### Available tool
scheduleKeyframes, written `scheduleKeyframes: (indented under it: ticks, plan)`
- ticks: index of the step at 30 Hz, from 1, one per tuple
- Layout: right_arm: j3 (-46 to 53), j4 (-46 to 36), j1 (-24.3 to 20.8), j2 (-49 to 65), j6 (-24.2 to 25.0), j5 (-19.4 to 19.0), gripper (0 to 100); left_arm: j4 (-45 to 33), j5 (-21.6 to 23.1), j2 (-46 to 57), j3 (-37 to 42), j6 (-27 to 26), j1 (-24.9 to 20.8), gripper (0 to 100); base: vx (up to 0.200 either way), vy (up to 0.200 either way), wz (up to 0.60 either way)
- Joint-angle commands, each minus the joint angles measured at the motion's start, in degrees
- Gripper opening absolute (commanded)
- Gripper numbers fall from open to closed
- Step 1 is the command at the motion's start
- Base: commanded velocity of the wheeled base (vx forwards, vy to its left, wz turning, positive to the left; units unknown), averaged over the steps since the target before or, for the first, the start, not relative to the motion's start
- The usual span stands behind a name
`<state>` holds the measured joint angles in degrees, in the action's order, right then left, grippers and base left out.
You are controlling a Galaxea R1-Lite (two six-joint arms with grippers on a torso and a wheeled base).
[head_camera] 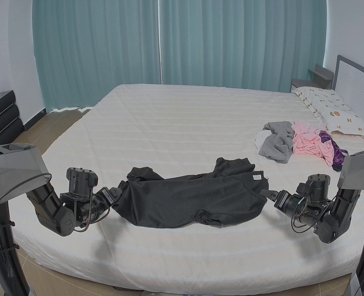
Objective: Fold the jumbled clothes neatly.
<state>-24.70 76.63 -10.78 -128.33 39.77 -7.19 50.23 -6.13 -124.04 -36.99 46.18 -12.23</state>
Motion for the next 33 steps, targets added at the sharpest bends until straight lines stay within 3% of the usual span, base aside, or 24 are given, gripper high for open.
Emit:
scheduleKeyframes:
  ticks: [1, 7, 19, 20, 33]
  plan:
    - [2.3, 0.1, -0.6, 0.3, 1.1, -0.1, 100, 0.4, 0.6, -1.4, 0.6, 0.8, -0.7, 100, 0.0, 0.0, 0.0]
    - [2.8, 0.1, -1.3, -0.2, 1.6, -0.1, 100, 7.1, 0.4, -7.4, -1.0, 0.4, -1.3, 100, 0.0, 0.0, 0.0]
    - [3.1, 0.1, -2.3, -1.6, 1.5, 0.5, 100, 7.0, 0.2, -11.8, -5.6, 0.1, -1.6, 100, 0.0, 0.0, 0.0]
    - [3.1, 0.1, -2.4, -1.6, 1.5, 0.5, 100, 7.0, 0.2, -11.8, -5.6, 0.1, -1.5, 0, 0.0, 0.0, 0.0]
    - [-2.5, -1.0, -7.8, -7.8, 1.5, 1.4, 100, 7.0, 0.2, 1.3, 4.6, -1.4, -0.3, 0, 0.0, 0.0, 0.0]
